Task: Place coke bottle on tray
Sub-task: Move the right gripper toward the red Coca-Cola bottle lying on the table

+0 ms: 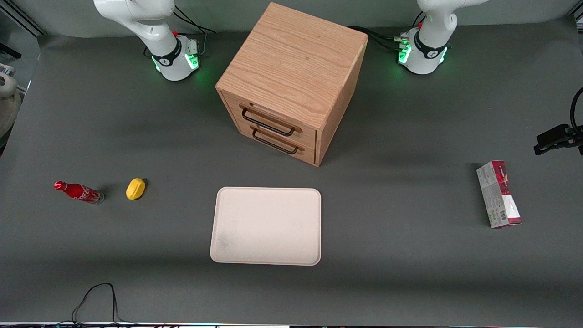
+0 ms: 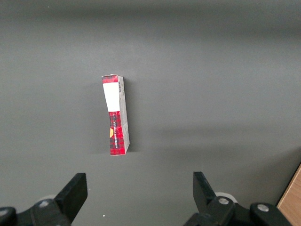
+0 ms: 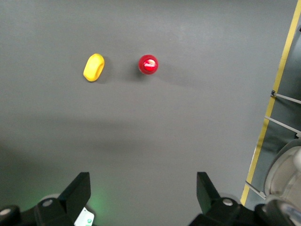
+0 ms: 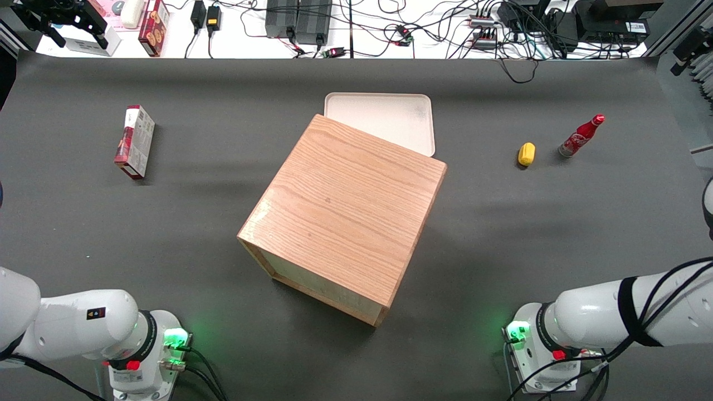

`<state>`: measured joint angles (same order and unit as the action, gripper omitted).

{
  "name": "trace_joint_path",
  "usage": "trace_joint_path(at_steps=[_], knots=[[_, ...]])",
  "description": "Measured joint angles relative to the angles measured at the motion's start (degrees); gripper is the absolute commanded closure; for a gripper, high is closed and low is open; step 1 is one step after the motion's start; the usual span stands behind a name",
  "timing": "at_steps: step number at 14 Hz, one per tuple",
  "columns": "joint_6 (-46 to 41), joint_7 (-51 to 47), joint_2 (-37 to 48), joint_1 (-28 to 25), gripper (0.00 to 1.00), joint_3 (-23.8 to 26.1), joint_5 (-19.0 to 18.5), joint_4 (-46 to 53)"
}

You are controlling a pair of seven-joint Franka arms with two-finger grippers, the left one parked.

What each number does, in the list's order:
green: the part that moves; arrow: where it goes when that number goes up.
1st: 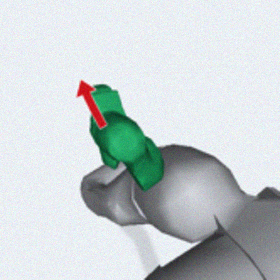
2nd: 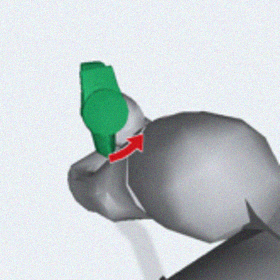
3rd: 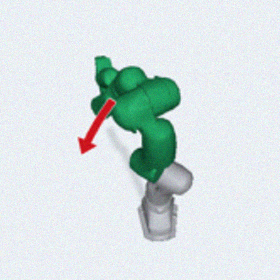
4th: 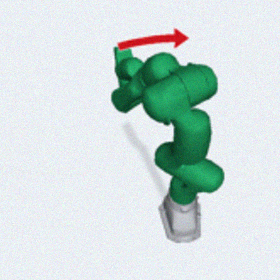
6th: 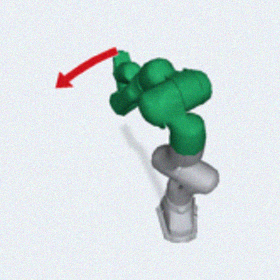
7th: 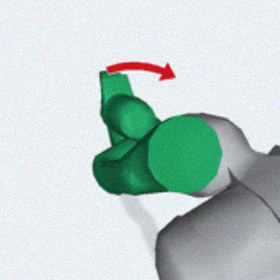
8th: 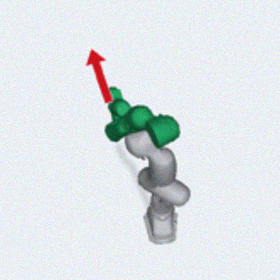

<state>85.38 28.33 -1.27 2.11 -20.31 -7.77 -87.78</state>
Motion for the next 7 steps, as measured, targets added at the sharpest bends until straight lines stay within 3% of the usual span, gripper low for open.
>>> trace_joint_path(at_steps=[7], knots=[[4.5, 0.7, -2.4, 0.7, 0.0, -1.7, 0.4, -0.1]])
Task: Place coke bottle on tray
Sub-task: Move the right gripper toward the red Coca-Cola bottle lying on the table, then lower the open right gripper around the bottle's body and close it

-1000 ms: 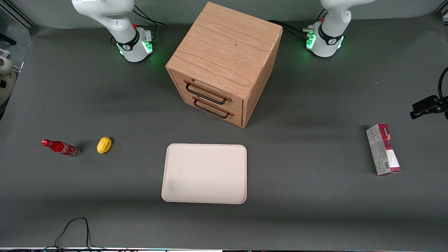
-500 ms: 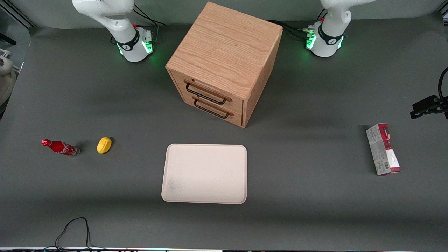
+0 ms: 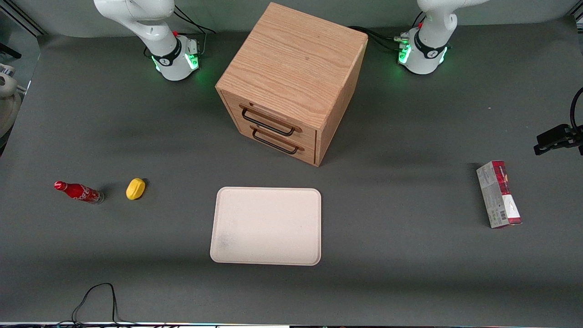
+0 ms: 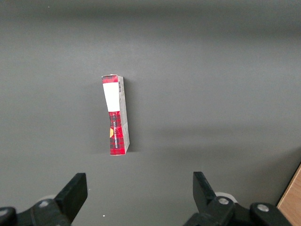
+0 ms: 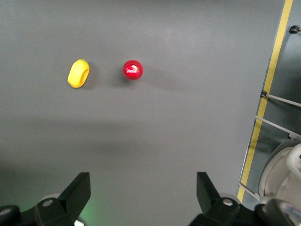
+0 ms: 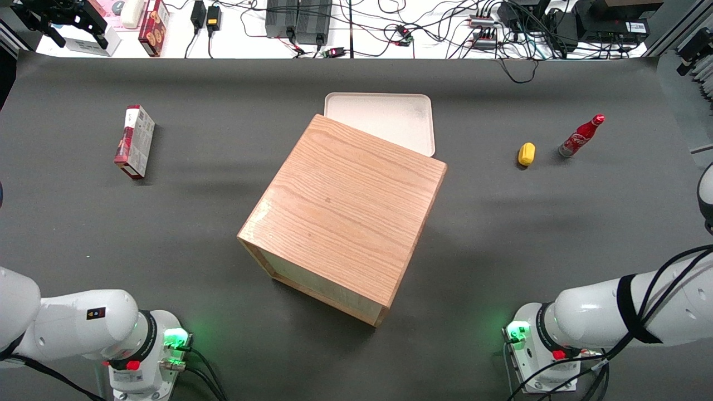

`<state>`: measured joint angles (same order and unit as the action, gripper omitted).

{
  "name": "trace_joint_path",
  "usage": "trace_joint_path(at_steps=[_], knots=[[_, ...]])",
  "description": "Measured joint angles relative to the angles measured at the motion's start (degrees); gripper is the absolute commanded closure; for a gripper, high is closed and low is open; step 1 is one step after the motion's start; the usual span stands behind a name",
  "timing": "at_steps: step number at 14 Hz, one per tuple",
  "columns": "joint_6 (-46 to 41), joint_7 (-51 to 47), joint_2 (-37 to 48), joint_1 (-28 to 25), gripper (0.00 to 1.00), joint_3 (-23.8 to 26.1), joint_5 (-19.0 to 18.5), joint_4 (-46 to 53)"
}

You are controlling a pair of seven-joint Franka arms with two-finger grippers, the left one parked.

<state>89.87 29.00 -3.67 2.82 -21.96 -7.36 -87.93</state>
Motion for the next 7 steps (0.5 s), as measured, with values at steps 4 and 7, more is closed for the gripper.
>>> trace_joint_path(at_steps=[4, 7], knots=[[8.1, 0.0, -1.0, 0.1, 0.0, -1.0, 3.0, -6.2], [17.1, 0.0, -3.7, 0.0, 0.0, -0.8, 7.6, -10.8]])
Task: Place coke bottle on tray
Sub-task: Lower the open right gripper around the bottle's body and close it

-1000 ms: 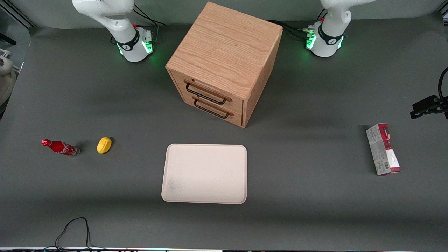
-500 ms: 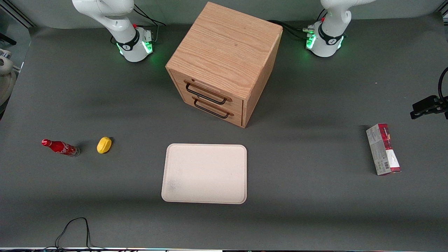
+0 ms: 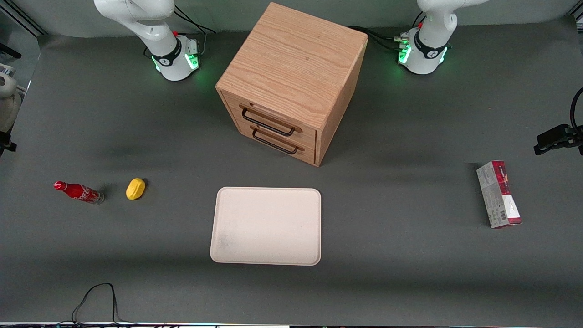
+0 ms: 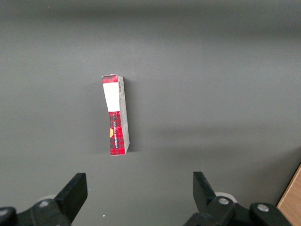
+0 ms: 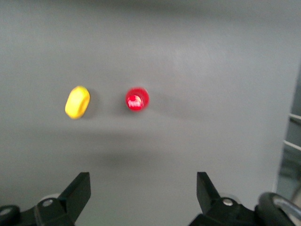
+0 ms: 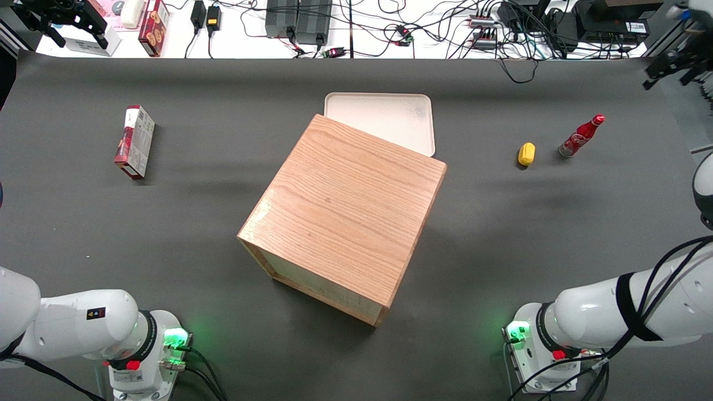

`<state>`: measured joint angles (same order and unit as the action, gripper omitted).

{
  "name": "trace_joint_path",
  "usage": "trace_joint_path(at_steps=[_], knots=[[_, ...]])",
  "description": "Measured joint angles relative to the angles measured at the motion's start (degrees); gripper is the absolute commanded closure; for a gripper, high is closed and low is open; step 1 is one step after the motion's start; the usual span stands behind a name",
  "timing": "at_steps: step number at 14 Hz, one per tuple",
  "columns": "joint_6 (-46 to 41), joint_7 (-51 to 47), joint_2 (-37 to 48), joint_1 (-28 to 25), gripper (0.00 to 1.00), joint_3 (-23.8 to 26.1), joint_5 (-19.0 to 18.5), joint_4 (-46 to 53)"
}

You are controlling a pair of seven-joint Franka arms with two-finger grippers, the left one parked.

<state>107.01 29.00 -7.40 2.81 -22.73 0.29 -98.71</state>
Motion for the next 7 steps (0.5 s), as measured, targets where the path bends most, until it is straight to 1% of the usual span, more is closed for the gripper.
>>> trace_joint_path(at_steps=[2, 5, 7], knots=[[3.8, 0.0, -4.0, -0.4, 0.0, 0.7, 2.6, -0.2], [9.6, 0.0, -10.0, -2.0, 0.0, 1.0, 3.5, -0.2], [12.2, 0.0, -13.3, -2.2, 0.0, 1.0, 4.0, -0.3]])
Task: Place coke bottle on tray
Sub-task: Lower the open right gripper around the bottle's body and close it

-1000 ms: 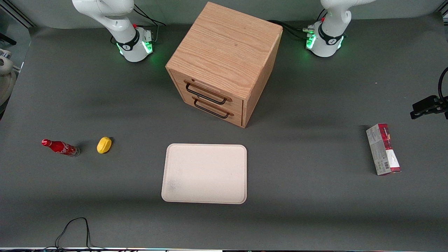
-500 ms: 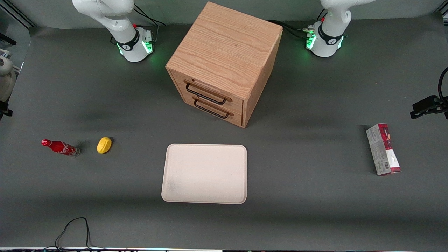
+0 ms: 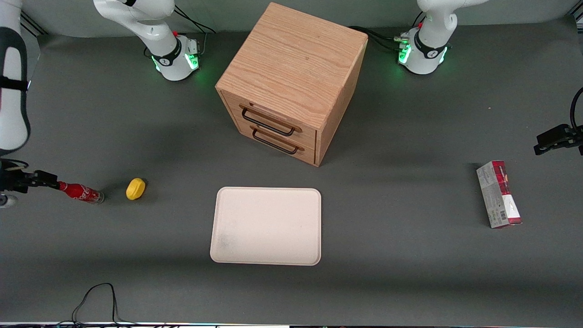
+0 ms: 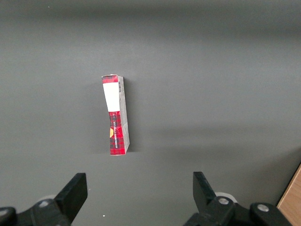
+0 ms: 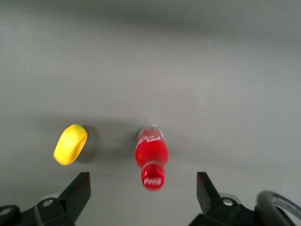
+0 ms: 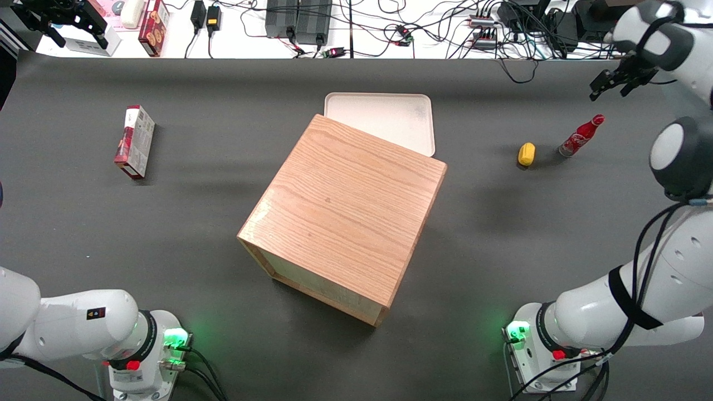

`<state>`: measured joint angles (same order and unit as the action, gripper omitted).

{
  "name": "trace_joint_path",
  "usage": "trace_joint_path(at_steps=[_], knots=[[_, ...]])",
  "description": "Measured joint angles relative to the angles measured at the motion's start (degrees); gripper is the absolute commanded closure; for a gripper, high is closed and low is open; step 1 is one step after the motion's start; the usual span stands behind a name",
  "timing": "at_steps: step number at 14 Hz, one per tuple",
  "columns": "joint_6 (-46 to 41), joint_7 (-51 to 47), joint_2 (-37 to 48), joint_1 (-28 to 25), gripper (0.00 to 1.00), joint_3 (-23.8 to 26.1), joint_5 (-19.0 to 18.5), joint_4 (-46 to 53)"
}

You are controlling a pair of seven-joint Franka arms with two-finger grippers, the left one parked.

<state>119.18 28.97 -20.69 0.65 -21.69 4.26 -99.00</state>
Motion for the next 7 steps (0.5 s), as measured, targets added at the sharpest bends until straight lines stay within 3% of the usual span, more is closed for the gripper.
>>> trace_joint_path(at_steps=[7], knots=[[8.5, 0.0, -2.1, 0.3, 0.0, -0.3, 0.2, -6.5]])
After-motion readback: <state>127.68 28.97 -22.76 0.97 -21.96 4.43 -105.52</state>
